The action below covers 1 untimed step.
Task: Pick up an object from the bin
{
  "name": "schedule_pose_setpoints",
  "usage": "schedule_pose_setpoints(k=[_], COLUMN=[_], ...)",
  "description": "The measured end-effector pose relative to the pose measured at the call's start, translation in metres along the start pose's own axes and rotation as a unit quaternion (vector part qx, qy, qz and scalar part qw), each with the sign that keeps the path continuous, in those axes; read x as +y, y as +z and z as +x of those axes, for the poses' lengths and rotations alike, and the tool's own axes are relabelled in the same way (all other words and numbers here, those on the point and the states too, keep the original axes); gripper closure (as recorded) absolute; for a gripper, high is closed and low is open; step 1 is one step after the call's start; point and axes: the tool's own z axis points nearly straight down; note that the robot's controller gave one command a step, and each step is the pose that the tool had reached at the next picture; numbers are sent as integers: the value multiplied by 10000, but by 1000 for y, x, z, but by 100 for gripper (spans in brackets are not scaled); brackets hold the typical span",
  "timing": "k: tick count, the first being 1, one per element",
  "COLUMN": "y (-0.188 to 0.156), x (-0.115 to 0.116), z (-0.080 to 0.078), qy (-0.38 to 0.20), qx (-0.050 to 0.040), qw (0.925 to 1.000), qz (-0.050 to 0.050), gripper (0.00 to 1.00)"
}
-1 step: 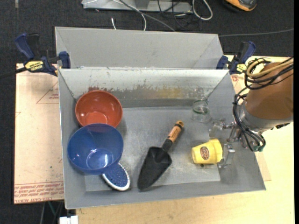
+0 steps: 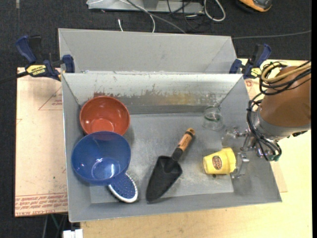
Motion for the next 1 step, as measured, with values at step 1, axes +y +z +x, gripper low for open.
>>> schedule_pose_setpoints(k=[1], y=[32], x=[-11], z=[7], qy=[-495], qx=[-1], qw=[9988], qz=[-4], gripper=[0])
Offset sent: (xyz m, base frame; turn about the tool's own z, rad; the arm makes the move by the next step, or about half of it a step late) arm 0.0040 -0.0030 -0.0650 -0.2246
